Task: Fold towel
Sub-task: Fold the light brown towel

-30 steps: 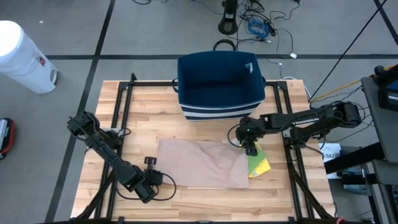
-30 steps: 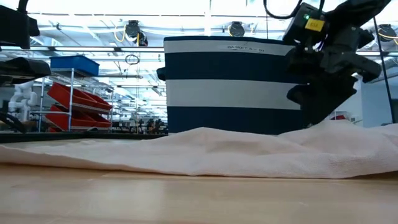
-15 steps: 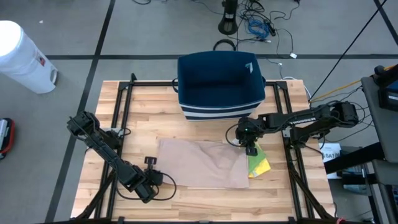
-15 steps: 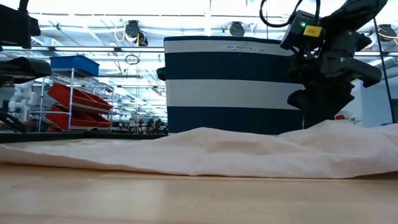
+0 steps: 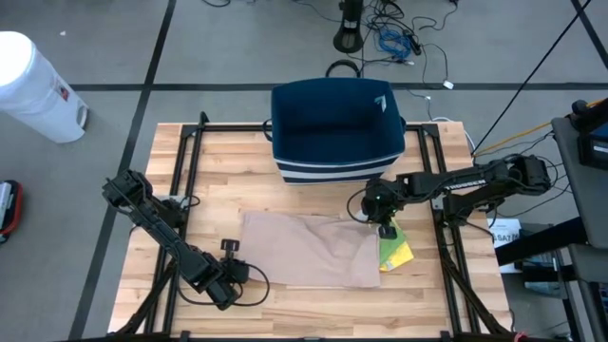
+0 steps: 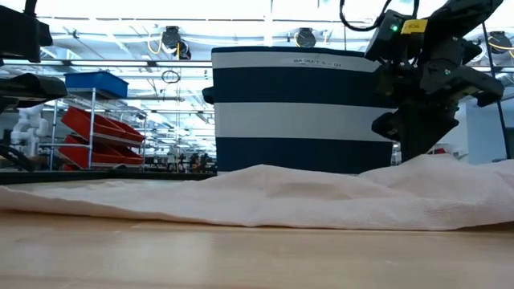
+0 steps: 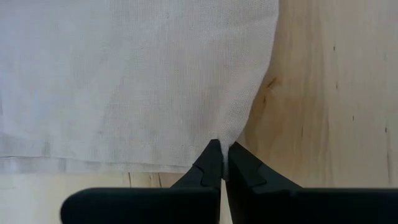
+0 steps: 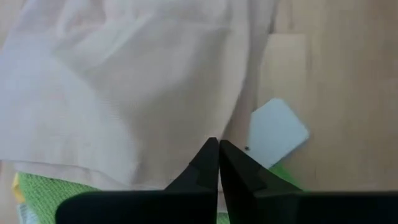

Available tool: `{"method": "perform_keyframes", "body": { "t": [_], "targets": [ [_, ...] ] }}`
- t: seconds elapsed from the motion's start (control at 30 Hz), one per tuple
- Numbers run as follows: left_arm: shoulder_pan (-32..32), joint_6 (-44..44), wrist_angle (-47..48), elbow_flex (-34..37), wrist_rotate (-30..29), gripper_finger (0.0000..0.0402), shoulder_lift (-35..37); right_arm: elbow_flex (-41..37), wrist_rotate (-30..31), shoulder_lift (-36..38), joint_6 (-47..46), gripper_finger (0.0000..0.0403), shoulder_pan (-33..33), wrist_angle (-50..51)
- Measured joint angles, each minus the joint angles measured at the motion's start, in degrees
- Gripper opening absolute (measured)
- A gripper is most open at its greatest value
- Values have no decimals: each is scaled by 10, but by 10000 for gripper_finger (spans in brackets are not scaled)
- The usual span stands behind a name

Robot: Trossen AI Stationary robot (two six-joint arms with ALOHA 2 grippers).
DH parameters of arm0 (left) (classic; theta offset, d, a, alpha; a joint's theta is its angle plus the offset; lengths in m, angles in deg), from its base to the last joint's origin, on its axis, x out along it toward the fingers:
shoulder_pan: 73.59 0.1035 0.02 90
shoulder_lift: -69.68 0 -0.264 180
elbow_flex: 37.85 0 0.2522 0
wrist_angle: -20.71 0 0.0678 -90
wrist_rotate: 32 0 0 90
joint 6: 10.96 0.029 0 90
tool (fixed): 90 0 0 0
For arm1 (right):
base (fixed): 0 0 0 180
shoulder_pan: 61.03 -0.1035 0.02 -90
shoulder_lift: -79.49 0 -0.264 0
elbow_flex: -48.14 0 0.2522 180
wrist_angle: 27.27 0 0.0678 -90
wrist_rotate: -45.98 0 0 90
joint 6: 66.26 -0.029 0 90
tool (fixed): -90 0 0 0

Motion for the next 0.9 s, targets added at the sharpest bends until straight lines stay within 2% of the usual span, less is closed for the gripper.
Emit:
{"method": "perform_keyframes", "body": {
  "t": [0.13, 0.3, 0.4, 0.9],
  "targets": [
    [0, 0, 0, 0, 0, 6, 0, 0, 24, 32, 2, 1, 0, 12],
    [0, 0, 0, 0, 0, 6, 0, 20, 68, 79, -1, 0, 2, 90],
    [0, 0, 0, 0, 0, 6, 0, 27, 66, 102, -7, 0, 2, 97],
    [0, -13, 0, 0, 11, 6, 0, 32, 53, 89, -24, 6, 4, 111]
  ]
}}
